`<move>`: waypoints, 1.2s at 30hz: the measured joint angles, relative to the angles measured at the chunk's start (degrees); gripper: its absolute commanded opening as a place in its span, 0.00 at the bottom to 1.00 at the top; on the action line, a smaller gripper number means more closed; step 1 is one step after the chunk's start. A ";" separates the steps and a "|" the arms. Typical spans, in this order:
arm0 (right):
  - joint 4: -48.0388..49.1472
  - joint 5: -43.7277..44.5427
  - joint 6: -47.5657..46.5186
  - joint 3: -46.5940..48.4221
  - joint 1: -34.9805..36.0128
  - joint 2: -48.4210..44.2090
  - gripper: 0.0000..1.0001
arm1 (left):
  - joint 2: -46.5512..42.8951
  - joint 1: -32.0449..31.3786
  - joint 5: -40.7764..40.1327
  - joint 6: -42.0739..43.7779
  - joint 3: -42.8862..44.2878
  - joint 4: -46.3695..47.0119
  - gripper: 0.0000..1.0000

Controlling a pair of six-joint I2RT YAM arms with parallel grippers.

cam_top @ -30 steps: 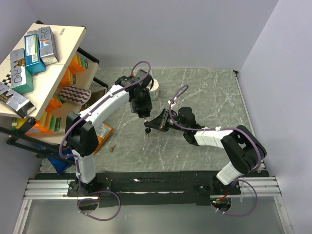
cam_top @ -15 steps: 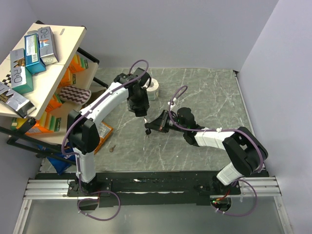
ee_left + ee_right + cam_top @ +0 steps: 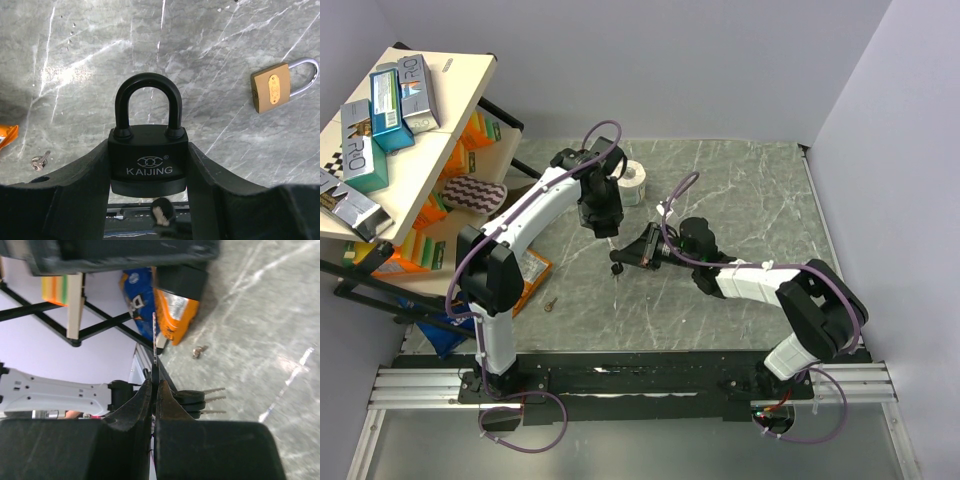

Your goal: Unlock with the key

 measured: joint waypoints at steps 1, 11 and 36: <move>0.39 -0.26 0.00 0.42 0.11 0.11 0.00 | 0.00 0.00 0.13 0.00 0.00 0.00 0.01; 1.22 -1.18 0.04 1.95 0.11 2.01 0.00 | 0.00 0.00 0.98 -0.02 -0.66 0.35 0.01; 0.81 -1.70 0.20 1.95 -1.18 3.82 0.00 | 0.00 0.02 1.03 -0.02 -0.70 0.35 0.01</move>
